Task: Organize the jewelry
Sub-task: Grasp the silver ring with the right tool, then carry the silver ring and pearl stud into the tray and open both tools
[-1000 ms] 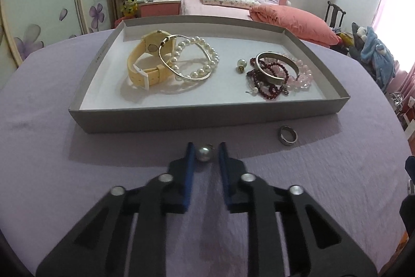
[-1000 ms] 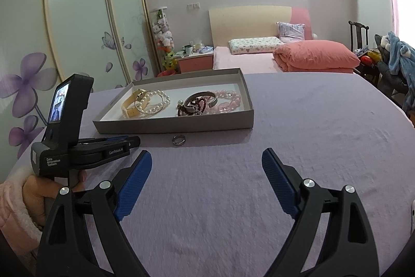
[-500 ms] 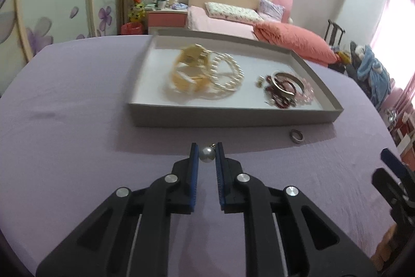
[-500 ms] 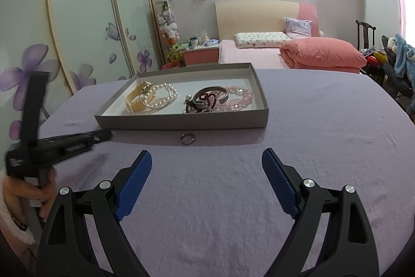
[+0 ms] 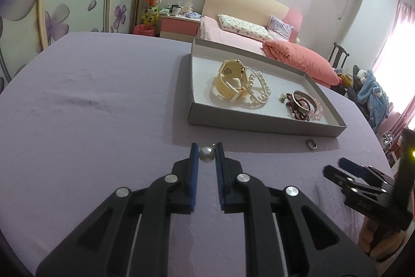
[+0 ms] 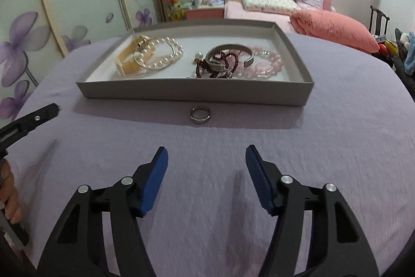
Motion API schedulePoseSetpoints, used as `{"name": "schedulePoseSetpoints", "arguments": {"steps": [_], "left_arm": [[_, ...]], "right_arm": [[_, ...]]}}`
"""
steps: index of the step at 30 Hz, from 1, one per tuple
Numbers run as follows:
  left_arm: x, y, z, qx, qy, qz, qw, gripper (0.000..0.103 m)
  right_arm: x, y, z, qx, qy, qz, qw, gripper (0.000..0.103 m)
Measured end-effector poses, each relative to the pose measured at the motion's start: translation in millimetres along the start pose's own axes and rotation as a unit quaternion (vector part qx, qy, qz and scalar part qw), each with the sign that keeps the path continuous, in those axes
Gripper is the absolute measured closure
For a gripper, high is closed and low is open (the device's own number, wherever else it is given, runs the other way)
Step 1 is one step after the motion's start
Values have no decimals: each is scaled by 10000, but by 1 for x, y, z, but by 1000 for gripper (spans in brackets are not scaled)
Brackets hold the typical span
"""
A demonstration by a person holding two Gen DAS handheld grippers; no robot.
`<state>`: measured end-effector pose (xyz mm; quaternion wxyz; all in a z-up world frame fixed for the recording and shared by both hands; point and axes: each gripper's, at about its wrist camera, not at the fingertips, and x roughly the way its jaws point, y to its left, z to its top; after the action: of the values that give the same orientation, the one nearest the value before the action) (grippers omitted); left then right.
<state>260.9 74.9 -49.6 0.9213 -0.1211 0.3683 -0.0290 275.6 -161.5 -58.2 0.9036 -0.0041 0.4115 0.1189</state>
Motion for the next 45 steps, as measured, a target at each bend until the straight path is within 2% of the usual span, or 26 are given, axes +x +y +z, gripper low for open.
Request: {"name": "schedulePoseSetpoints", "arguments": {"steps": [4,13,14,16,17,28,31,35,40,45], "left_arm": [[-1,3,0,-13,-16,-61,10000,89],[1,6,-1,-26,17,-76,10000,89],[1,6,-2,-26,19,-71,10000,89],[2,6,-1,-27,21,-65,10000,89],[2,5,-1,-25,25,-54,10000,89],[1,-4,-3,96,19,-70,9999,89],[-7,-7,-3,127,-47,-110,9998,89],[-24,-13,-6,187,-261,-141,9994,89],[-50,-24,-11,230,-574,-236,9978,89],[-71,-35,-19,341,-782,-331,9958,89]], "right_arm": [[14,3,7,3,206,-117,9997,47],[32,16,26,-196,234,-286,9991,53],[33,15,28,-204,230,-282,9991,58],[34,17,31,-242,210,-260,9992,78],[32,16,29,-244,210,-299,9990,80],[-20,-9,-25,-22,239,-310,9992,80],[-34,-16,-28,21,-35,-314,9995,80],[-63,-20,-27,160,-703,-218,9972,80],[-94,-18,-23,246,-1499,-145,9883,80],[-113,-19,-18,287,-1998,-100,9794,80]]}}
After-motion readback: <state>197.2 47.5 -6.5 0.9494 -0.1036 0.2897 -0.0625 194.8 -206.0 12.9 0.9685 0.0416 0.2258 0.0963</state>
